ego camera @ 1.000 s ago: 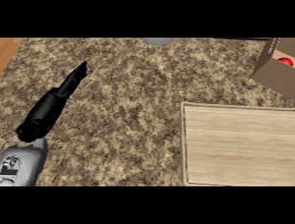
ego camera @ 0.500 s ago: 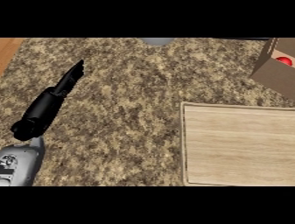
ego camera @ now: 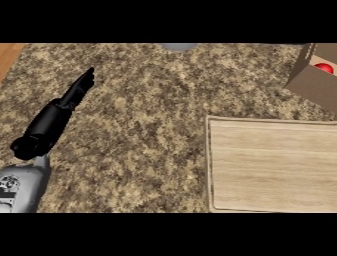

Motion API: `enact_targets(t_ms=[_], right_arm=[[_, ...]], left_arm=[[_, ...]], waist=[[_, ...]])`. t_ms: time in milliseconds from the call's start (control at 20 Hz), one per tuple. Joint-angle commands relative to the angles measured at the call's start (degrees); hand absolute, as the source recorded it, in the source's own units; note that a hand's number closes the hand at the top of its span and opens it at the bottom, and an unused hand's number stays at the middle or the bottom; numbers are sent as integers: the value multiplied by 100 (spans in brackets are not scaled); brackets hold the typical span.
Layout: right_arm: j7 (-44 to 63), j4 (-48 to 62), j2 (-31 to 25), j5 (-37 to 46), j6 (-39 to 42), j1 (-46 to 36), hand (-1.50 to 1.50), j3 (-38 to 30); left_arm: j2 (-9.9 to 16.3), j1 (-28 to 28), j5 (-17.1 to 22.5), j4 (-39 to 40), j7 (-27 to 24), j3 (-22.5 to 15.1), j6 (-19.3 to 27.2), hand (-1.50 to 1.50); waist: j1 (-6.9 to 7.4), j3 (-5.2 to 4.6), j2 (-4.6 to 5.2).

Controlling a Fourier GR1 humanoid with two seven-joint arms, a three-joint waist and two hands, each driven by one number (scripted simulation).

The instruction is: Pick the tomato from the tray and place it in the cardboard box

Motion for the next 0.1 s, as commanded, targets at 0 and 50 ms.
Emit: enact_targets(t_ms=[0,50], right_arm=[[305,129,-357,-590,317,42,-150,-575],[288,150,-394,-614,339,248,-150,-596]], left_arm=[[-8,68,-23,15,-68,-33,-19,0],[-32,57,-25,12,-139,-25,14,0]], waist=[[51,5,31],[53,16,66]])
